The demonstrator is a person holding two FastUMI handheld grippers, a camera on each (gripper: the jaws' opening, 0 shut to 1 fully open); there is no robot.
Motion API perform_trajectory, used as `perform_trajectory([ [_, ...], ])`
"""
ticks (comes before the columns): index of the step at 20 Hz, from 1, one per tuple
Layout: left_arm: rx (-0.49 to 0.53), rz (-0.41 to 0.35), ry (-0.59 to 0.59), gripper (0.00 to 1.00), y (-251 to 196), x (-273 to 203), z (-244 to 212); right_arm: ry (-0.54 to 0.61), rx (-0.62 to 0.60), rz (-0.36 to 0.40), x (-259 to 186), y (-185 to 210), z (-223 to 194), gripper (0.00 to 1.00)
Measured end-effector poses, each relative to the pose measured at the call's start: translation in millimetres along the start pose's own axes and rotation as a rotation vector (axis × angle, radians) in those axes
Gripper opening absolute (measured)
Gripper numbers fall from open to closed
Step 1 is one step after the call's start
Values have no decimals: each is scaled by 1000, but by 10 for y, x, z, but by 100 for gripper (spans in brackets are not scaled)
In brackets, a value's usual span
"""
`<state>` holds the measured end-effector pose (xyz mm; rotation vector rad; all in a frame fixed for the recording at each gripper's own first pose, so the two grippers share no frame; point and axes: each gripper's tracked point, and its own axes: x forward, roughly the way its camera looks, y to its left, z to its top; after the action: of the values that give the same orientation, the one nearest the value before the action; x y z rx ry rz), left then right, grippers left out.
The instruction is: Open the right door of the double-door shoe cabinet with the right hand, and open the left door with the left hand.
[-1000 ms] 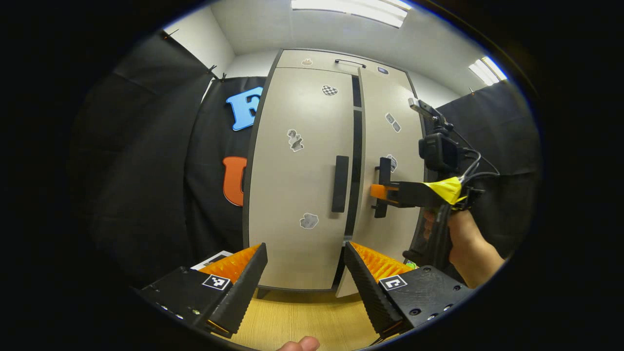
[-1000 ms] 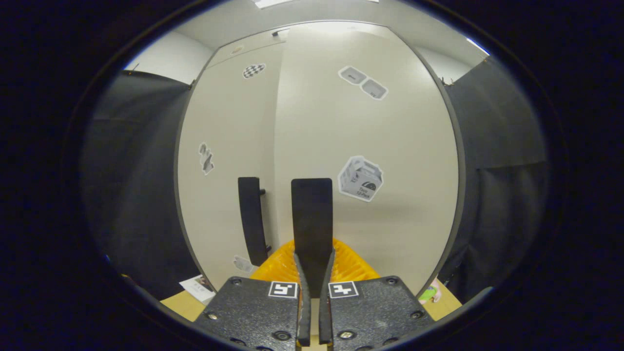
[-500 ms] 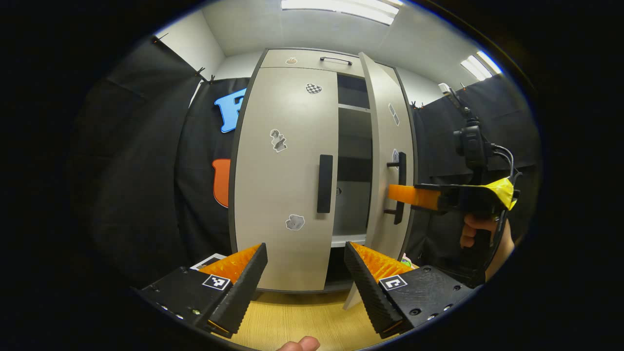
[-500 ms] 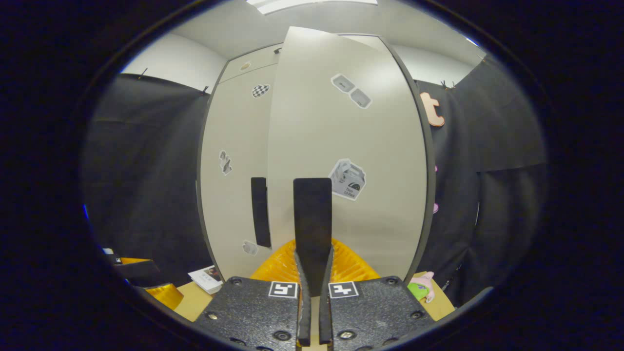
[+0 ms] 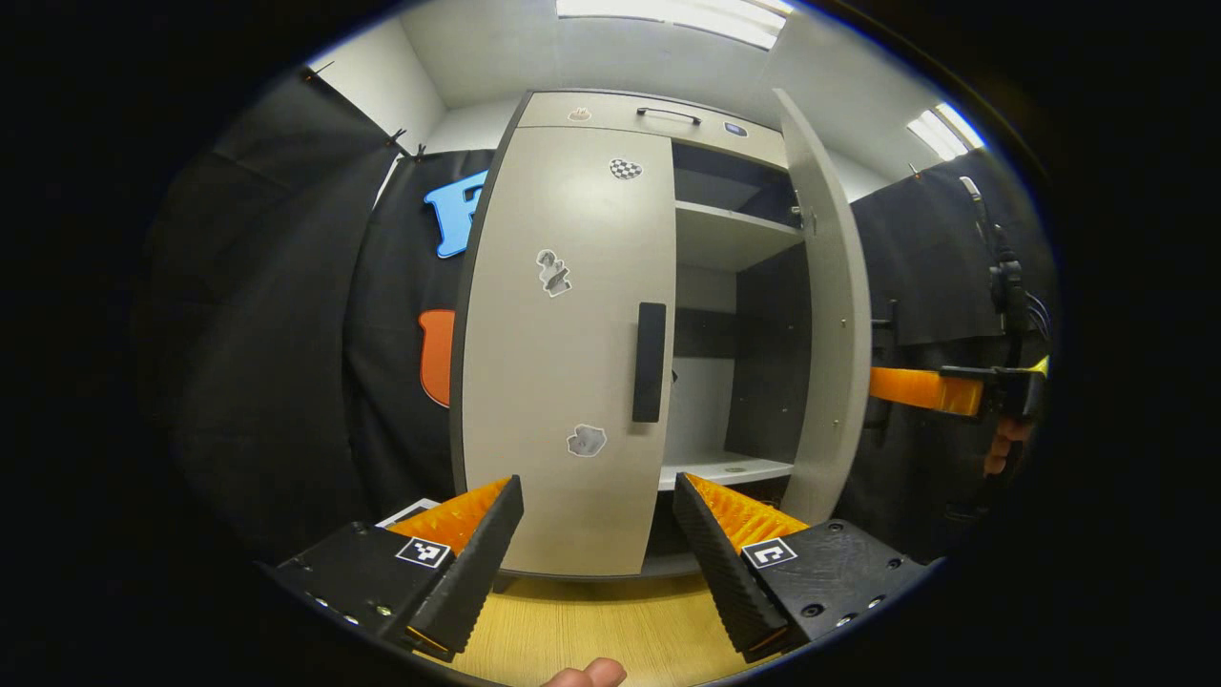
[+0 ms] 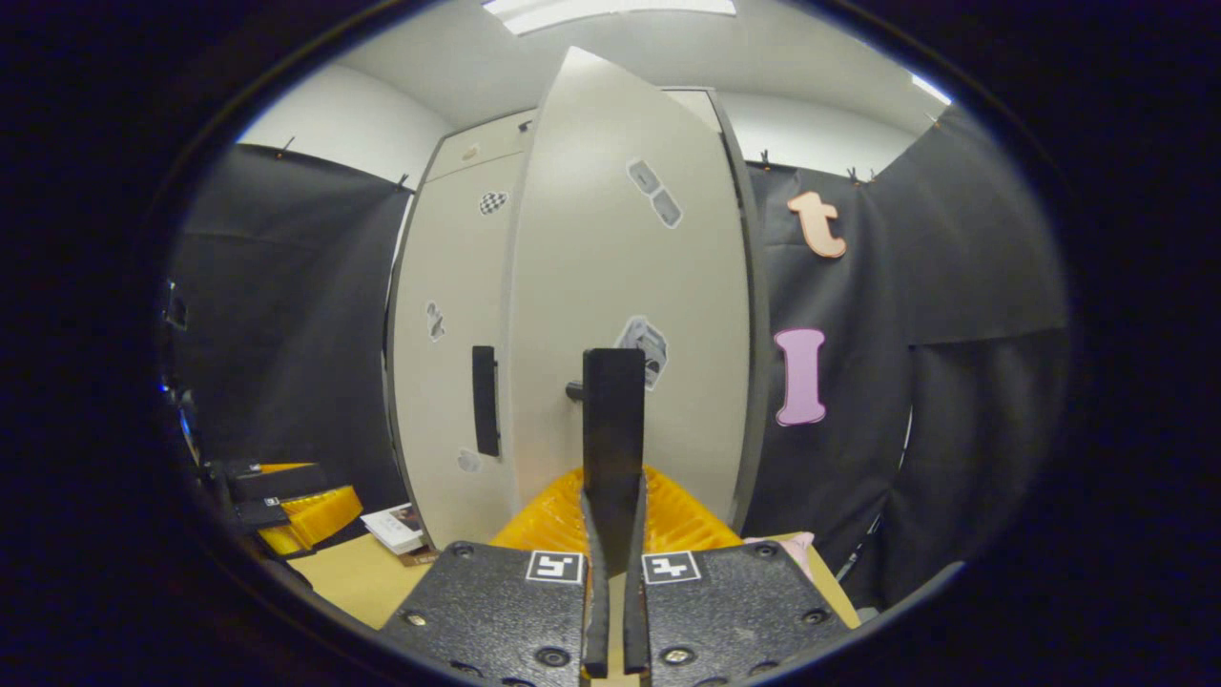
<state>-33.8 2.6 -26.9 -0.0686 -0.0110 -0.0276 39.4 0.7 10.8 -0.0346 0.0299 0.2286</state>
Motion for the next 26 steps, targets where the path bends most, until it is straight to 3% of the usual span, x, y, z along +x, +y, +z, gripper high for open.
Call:
perform_trajectory([
  [8, -18, -16, 18, 95, -24, 118, -85, -1, -13, -104, -238, -398, 4, 9],
  [17, -58, -64, 50, 95, -82, 219, -218, 12, -35, -235, -370, -1125, 41, 7],
  [22, -46, -57, 65, 95, -54, 254, -281, 15, 68, -148, -321, -1198, -11, 4],
  [26, -47, -43, 77, 95, -10, 224, -338, 13, 66, -179, -364, -1233, -15, 4],
])
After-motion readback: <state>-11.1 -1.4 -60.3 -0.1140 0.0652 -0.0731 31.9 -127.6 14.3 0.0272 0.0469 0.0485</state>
